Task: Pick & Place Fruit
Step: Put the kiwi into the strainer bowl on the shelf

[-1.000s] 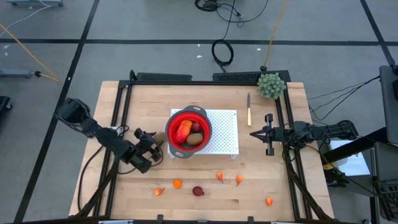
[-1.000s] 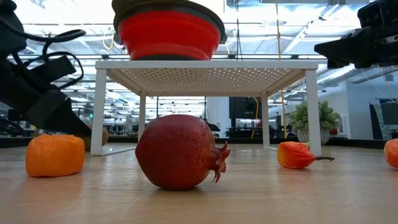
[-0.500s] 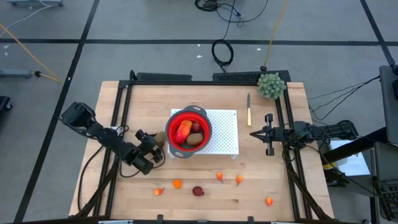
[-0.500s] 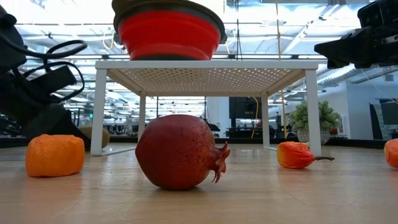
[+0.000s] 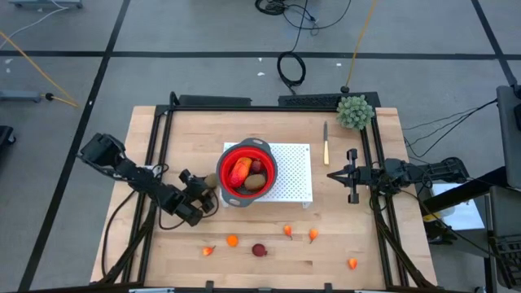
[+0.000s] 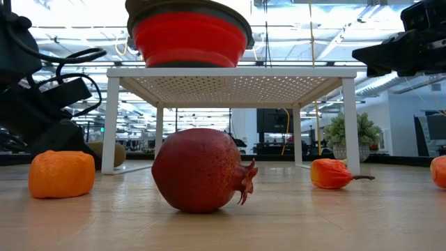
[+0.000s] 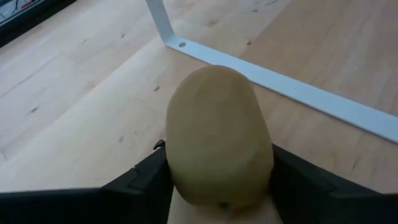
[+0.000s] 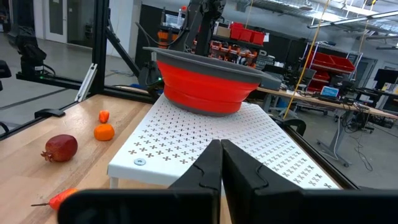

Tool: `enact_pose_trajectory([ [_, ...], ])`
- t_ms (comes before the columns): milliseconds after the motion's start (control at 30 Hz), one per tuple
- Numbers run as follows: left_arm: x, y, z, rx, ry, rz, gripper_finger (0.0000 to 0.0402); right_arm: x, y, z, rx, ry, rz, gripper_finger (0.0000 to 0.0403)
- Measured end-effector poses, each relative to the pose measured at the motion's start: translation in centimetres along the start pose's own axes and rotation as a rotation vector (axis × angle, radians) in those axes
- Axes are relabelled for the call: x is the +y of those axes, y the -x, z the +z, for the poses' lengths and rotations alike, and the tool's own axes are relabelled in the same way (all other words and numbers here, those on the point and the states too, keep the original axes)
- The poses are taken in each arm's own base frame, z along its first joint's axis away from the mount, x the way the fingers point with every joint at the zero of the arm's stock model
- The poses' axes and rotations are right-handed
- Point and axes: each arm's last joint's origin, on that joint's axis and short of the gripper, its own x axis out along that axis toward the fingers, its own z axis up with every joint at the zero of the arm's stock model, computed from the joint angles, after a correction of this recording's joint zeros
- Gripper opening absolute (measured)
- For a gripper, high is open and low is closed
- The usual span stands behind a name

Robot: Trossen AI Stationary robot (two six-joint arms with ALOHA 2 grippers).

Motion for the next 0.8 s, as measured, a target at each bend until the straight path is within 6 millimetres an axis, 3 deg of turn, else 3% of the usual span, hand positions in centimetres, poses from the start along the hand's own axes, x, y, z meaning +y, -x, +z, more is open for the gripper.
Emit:
enact_pose_trajectory([
  [167, 0.0, 0.0, 0.0, 0.000, 0.003, 0.002, 0.0176, 0.0, 0.0, 0.0, 0.000, 0.000, 0.000, 0.0000],
  [400, 0.0, 0.0, 0.0, 0.001, 0.013, 0.004, 0.0196, 0.0, 0.0, 0.0, 0.000, -0.029, 0.000, 0.0000],
  [800, 0.3, 0.9, 1.0, -0.008, 0.111, -0.047, 0.0186, 0.0, 0.0, 0.0, 0.000, -0.036, 0.000, 0.0000],
])
